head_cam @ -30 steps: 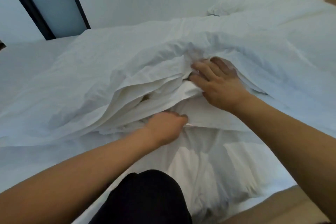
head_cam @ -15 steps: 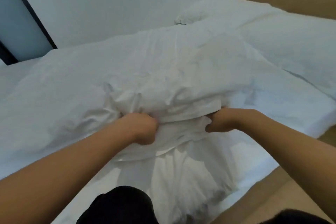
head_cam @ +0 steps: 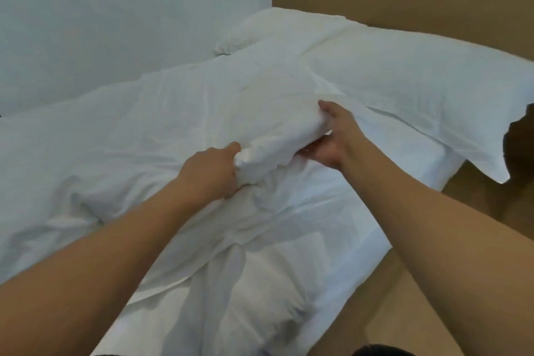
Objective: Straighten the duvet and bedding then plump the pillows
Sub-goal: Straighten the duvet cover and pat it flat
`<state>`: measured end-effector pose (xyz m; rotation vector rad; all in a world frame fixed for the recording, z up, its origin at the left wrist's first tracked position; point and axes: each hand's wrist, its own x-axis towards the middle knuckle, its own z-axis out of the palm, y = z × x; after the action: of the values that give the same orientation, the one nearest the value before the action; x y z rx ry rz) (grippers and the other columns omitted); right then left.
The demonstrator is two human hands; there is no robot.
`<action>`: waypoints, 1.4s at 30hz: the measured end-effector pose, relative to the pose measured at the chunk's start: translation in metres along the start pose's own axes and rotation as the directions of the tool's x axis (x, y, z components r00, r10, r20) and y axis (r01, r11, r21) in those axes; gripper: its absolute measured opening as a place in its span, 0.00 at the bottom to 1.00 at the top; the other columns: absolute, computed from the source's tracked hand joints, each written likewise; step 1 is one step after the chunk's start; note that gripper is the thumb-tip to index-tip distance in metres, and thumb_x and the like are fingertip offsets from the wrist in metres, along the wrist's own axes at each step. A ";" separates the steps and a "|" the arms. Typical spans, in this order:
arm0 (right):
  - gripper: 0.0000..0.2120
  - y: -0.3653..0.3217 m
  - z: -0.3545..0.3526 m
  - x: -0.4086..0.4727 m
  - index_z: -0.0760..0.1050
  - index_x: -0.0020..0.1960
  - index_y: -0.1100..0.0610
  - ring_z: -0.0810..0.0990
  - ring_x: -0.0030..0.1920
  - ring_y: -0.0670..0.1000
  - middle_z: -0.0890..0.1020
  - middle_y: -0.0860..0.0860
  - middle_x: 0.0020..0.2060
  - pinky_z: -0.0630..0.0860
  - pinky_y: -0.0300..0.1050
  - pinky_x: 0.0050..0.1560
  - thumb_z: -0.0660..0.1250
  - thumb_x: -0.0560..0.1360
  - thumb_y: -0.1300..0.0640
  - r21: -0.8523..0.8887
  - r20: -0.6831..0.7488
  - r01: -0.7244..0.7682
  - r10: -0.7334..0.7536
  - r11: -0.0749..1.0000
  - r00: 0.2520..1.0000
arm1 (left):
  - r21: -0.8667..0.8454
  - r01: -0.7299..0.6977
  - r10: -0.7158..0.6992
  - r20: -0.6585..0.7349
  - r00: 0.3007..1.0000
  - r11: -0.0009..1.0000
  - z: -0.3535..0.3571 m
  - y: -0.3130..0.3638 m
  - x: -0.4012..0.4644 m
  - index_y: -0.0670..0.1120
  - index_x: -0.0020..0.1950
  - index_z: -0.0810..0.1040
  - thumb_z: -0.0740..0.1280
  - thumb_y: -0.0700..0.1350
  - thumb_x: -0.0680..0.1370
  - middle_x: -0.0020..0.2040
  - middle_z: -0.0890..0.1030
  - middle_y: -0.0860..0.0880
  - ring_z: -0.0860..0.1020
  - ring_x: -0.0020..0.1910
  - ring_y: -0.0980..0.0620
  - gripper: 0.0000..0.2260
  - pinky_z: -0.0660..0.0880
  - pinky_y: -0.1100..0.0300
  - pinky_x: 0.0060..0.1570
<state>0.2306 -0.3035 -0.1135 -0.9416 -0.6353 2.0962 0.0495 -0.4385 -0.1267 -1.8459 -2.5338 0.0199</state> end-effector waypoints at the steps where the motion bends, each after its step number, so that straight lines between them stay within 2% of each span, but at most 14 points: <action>1: 0.27 -0.012 0.004 0.007 0.70 0.67 0.55 0.81 0.53 0.60 0.82 0.58 0.54 0.76 0.61 0.57 0.72 0.70 0.54 0.032 -0.027 0.099 -0.098 0.995 0.995 | 0.020 0.043 -0.045 0.111 0.993 0.999 -0.013 0.002 0.001 0.51 0.65 0.69 0.62 0.45 0.76 0.57 0.78 0.44 0.76 0.49 0.43 0.17 0.72 0.54 0.45; 3: 0.39 -0.046 0.009 0.011 0.57 0.76 0.43 0.80 0.56 0.57 0.80 0.54 0.59 0.78 0.57 0.57 0.70 0.70 0.58 -0.056 -0.043 0.338 -0.341 0.939 0.939 | 0.182 0.027 -0.095 0.377 0.921 0.983 -0.034 0.013 0.003 0.48 0.66 0.72 0.61 0.46 0.78 0.61 0.77 0.47 0.77 0.55 0.46 0.16 0.74 0.58 0.46; 5: 0.34 -0.089 0.008 0.009 0.60 0.74 0.41 0.78 0.60 0.53 0.75 0.49 0.65 0.78 0.47 0.57 0.66 0.72 0.60 -0.275 0.056 0.531 -0.538 0.802 0.841 | 0.341 -0.055 -0.123 0.478 0.870 0.938 -0.051 0.031 0.011 0.47 0.59 0.76 0.64 0.52 0.76 0.52 0.79 0.49 0.79 0.48 0.49 0.14 0.75 0.60 0.44; 8: 0.21 -0.130 -0.008 0.009 0.73 0.66 0.49 0.79 0.60 0.52 0.78 0.50 0.62 0.72 0.31 0.46 0.61 0.75 0.63 -0.531 0.139 0.568 -0.596 0.629 0.791 | 0.159 -0.014 -0.020 0.212 0.977 0.987 -0.064 0.077 0.033 0.50 0.70 0.64 0.71 0.68 0.65 0.64 0.72 0.47 0.74 0.59 0.44 0.40 0.73 0.50 0.56; 11: 0.20 -0.116 -0.041 0.022 0.80 0.55 0.52 0.81 0.56 0.49 0.84 0.49 0.54 0.66 0.43 0.64 0.54 0.75 0.67 -0.536 0.091 0.391 -0.409 0.748 0.908 | 0.051 -0.063 0.065 -0.041 0.997 0.997 -0.042 0.136 0.059 0.58 0.77 0.36 0.73 0.66 0.65 0.78 0.46 0.45 0.56 0.73 0.35 0.56 0.67 0.32 0.61; 13: 0.22 -0.097 -0.072 0.041 0.80 0.49 0.53 0.82 0.52 0.50 0.84 0.49 0.51 0.68 0.52 0.67 0.51 0.73 0.70 -0.578 -0.029 0.265 -0.344 0.772 0.938 | 0.077 -0.021 0.023 -0.018 1.000 0.997 -0.019 0.152 0.085 0.54 0.78 0.39 0.71 0.59 0.71 0.76 0.55 0.39 0.63 0.69 0.33 0.49 0.70 0.36 0.57; 16: 0.19 -0.078 -0.108 0.058 0.74 0.64 0.56 0.76 0.52 0.55 0.77 0.56 0.57 0.71 0.49 0.55 0.58 0.77 0.66 -0.708 -0.178 0.093 -0.304 0.700 0.936 | -0.217 0.096 -0.132 -0.158 0.979 0.971 -0.012 0.114 0.120 0.41 0.65 0.67 0.63 0.47 0.77 0.60 0.76 0.39 0.76 0.57 0.37 0.19 0.71 0.53 0.48; 21: 0.29 -0.063 -0.131 0.079 0.65 0.70 0.59 0.68 0.66 0.62 0.67 0.59 0.68 0.68 0.55 0.66 0.66 0.73 0.50 -0.872 -0.279 -0.133 -0.255 0.471 0.926 | -0.717 0.394 -0.674 -0.141 0.725 0.574 -0.039 0.030 0.126 0.37 0.68 0.64 0.57 0.49 0.81 0.64 0.74 0.35 0.75 0.60 0.35 0.21 0.70 0.50 0.55; 26: 0.41 -0.073 -0.107 0.122 0.69 0.70 0.54 0.66 0.68 0.62 0.68 0.57 0.69 0.64 0.59 0.68 0.66 0.64 0.33 -0.804 -0.253 -0.074 -0.226 0.589 0.941 | -0.603 0.180 -0.370 -0.207 0.906 0.777 -0.055 0.088 0.124 0.40 0.64 0.75 0.52 0.54 0.82 0.62 0.78 0.39 0.76 0.59 0.39 0.23 0.69 0.52 0.58; 29: 0.51 -0.070 -0.120 0.215 0.74 0.67 0.50 0.70 0.68 0.60 0.72 0.54 0.69 0.68 0.60 0.67 0.70 0.48 0.28 -0.800 -0.198 -0.094 -0.114 0.592 0.973 | -0.466 0.048 -0.219 -0.320 0.922 0.884 -0.061 0.104 0.129 0.44 0.54 0.77 0.51 0.52 0.83 0.55 0.80 0.43 0.76 0.50 0.43 0.18 0.67 0.55 0.50; 33: 0.23 -0.080 -0.073 0.162 0.76 0.46 0.56 0.77 0.53 0.58 0.79 0.56 0.52 0.76 0.50 0.55 0.73 0.57 0.44 -0.859 -0.133 -0.028 -0.171 0.511 0.976 | -0.514 -0.068 -0.265 -0.546 0.795 0.855 -0.078 0.101 0.133 0.43 0.54 0.76 0.54 0.47 0.82 0.50 0.79 0.46 0.76 0.49 0.44 0.13 0.68 0.55 0.47; 37: 0.06 -0.151 -0.049 0.087 0.73 0.34 0.60 0.70 0.24 0.51 0.72 0.54 0.25 0.64 0.34 0.21 0.68 0.69 0.65 -0.531 -0.142 0.362 -0.502 0.766 0.853 | -0.403 -0.296 -0.189 -0.812 0.553 0.866 -0.099 0.103 0.115 0.42 0.57 0.69 0.55 0.49 0.78 0.46 0.75 0.48 0.73 0.42 0.45 0.13 0.66 0.54 0.39; 39: 0.07 -0.187 -0.059 0.052 0.74 0.31 0.58 0.67 0.23 0.49 0.70 0.51 0.24 0.61 0.34 0.21 0.68 0.64 0.67 -0.377 -0.256 0.562 -0.665 0.737 0.701 | -0.304 -0.322 -0.049 -0.791 0.610 0.897 -0.082 0.112 0.108 0.45 0.62 0.65 0.57 0.54 0.77 0.53 0.74 0.47 0.73 0.48 0.43 0.18 0.67 0.53 0.41; 42: 0.06 -0.167 -0.103 0.042 0.78 0.41 0.58 0.69 0.29 0.51 0.72 0.53 0.30 0.64 0.36 0.25 0.68 0.64 0.65 -0.367 -0.374 0.531 -0.644 0.764 0.667 | -0.132 -0.182 0.131 -0.324 0.937 0.975 -0.015 0.143 0.099 0.52 0.73 0.57 0.55 0.72 0.71 0.67 0.67 0.49 0.68 0.65 0.45 0.37 0.69 0.49 0.57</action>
<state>0.3627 -0.1563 -0.0806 -1.1420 -0.7936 1.1529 0.1554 -0.3001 -0.1134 -1.9194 -2.2259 -0.4523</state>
